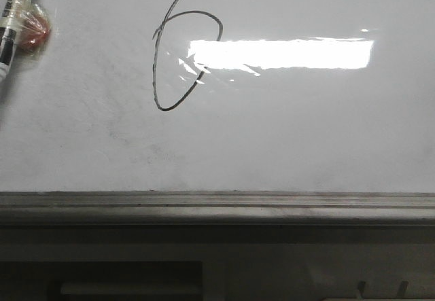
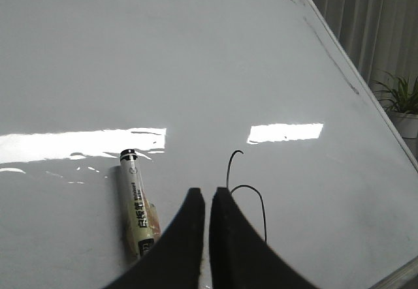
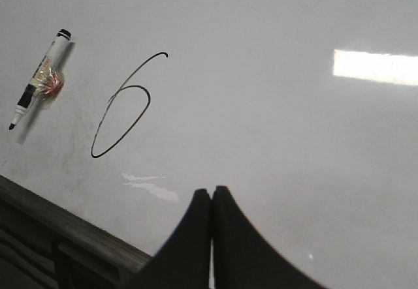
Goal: Write number 6 on whiteboard
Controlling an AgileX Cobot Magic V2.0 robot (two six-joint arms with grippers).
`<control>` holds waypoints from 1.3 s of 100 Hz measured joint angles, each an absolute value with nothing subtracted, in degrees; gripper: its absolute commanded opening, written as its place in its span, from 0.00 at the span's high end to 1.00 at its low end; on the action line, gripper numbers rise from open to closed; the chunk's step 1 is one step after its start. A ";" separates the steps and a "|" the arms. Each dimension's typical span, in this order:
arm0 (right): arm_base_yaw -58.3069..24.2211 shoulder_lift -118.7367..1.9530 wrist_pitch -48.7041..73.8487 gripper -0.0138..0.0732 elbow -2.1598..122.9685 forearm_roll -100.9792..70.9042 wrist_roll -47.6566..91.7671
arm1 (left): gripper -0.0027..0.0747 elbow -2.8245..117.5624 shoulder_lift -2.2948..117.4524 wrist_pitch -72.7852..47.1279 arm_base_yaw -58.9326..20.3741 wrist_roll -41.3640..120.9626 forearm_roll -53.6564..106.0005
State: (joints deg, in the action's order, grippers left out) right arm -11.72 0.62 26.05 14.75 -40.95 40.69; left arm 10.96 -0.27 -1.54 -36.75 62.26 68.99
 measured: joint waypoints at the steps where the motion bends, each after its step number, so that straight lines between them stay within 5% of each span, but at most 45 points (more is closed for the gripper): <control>1: -11.72 0.62 26.05 0.92 14.75 -40.95 40.69 | 0.99 10.96 -0.27 -1.54 -36.75 62.26 68.99; 35: -11.72 0.62 26.05 0.92 14.75 -41.05 40.69 | 0.99 10.96 -0.27 -1.54 -36.75 62.13 66.21; 78: -11.72 0.62 26.05 0.92 14.75 -41.17 40.69 | 0.99 6.03 0.69 -2.36 -20.96 17.49 13.65; 92: -11.72 0.62 26.05 0.92 14.75 -41.17 40.69 | 0.99 2.91 0.79 -2.36 -14.92 12.15 7.62; 130: -11.72 0.62 25.92 0.92 14.75 -41.27 40.69 | 0.99 0.46 -0.23 -1.84 -13.31 10.09 4.75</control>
